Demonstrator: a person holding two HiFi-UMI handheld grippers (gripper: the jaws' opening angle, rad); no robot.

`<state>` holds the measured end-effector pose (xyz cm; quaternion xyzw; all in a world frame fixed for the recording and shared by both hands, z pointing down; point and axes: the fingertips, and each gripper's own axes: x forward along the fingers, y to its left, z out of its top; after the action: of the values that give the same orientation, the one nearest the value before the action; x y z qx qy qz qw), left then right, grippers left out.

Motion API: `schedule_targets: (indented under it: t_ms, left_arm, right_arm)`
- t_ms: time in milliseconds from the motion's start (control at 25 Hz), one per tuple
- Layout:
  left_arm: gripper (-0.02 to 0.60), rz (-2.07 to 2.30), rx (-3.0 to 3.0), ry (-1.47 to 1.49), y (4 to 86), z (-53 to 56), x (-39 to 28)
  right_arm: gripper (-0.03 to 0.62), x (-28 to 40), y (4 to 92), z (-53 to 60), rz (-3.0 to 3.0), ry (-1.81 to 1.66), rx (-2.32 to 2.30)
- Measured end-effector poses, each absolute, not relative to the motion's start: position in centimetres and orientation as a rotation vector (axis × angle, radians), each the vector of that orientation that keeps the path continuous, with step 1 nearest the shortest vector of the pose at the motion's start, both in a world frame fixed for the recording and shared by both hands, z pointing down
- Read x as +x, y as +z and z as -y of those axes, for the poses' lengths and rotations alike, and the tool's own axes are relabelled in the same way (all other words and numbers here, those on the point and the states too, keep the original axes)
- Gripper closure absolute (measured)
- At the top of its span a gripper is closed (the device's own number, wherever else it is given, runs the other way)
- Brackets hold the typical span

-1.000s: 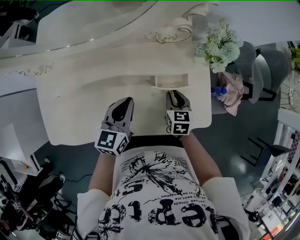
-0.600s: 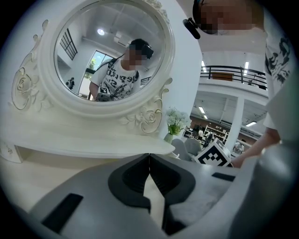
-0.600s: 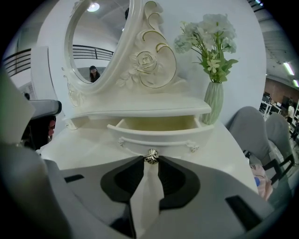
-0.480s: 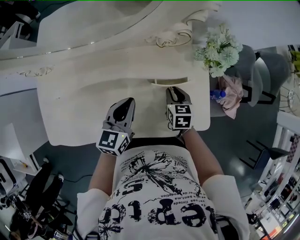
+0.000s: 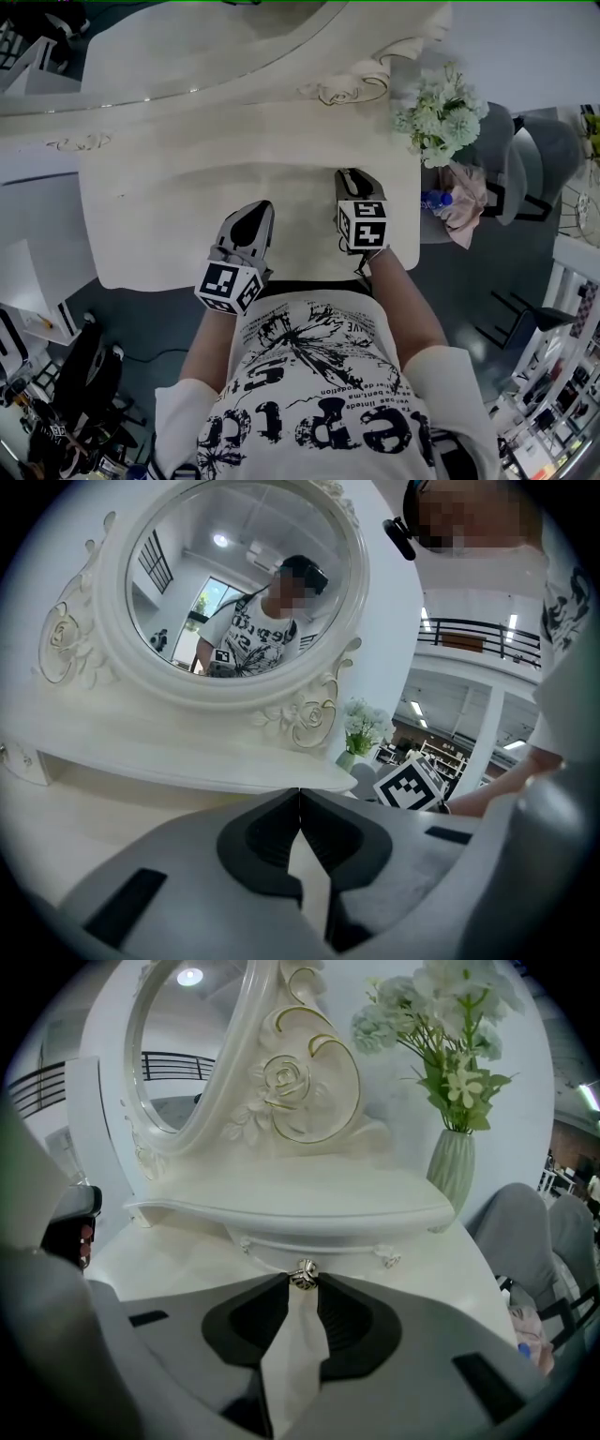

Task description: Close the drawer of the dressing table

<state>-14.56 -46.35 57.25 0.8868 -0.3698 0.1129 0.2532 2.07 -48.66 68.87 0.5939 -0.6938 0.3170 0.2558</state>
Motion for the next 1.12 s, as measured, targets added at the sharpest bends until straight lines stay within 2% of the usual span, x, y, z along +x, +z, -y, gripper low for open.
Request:
schedule_targets:
  t_ms: [720, 1120]
  left_arm:
    - [0.563, 1.062, 2.427, 0.318, 56.0, 46.3, -15.3]
    - [0.563, 1.019, 2.509, 0.279, 53.4, 46.2, -14.3]
  right_arm:
    - [0.482, 2.1, 69.0, 49.6, 1.890, 0.902, 1.626]
    - [0.482, 1.9, 65.0, 47.0, 1.902, 0.823, 1.660]
